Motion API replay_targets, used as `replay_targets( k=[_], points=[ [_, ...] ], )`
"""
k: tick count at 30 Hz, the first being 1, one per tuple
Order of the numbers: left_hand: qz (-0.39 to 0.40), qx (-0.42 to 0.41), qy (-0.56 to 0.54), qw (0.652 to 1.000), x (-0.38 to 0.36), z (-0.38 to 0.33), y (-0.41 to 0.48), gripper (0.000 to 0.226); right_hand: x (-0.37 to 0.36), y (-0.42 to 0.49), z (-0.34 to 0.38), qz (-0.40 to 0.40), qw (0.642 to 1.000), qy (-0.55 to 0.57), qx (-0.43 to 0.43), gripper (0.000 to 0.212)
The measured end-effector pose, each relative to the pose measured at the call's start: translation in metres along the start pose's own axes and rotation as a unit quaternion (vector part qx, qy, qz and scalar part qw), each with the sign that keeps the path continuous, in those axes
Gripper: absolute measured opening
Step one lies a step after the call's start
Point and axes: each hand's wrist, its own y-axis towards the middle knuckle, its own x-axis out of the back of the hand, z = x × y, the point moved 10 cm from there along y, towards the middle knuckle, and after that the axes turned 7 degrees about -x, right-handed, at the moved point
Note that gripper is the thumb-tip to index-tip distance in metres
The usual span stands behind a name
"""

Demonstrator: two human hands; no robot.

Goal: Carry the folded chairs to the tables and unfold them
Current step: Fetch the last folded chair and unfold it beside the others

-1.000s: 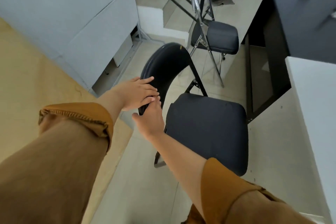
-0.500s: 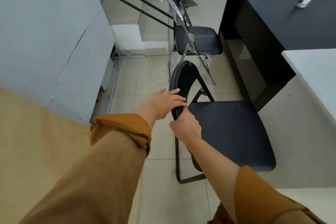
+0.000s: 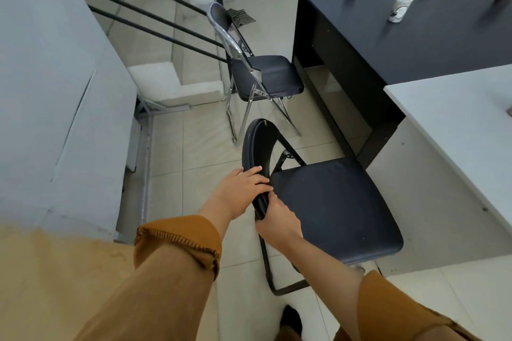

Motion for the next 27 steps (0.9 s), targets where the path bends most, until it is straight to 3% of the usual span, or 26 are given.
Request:
replay_targets(
  k=[11, 16, 22, 27],
  points=[
    [0.085, -0.093, 0.036, 0.991, 0.002, 0.03, 0.028, 0.074, -0.004, 0.006, 0.002, 0.049, 0.997, -0.001, -0.058, 0.08],
    [0.083, -0.164, 0.091, 0.979, -0.001, 0.047, 0.063, 0.065, -0.003, 0.029, 0.016, 0.105, 0.985, 0.012, -0.135, 0.082],
    [0.049, -0.346, 0.126, 0.928, 0.007, 0.047, 0.087, 0.048, -0.001, 0.044, 0.024, 0.067, 0.973, 0.044, -0.217, 0.077],
    [0.089, -0.412, 0.142, 0.896, 0.012, 0.058, 0.105, 0.052, 0.011, 0.047, 0.036, 0.006, 0.976, 0.008, -0.217, 0.082]
  ],
)
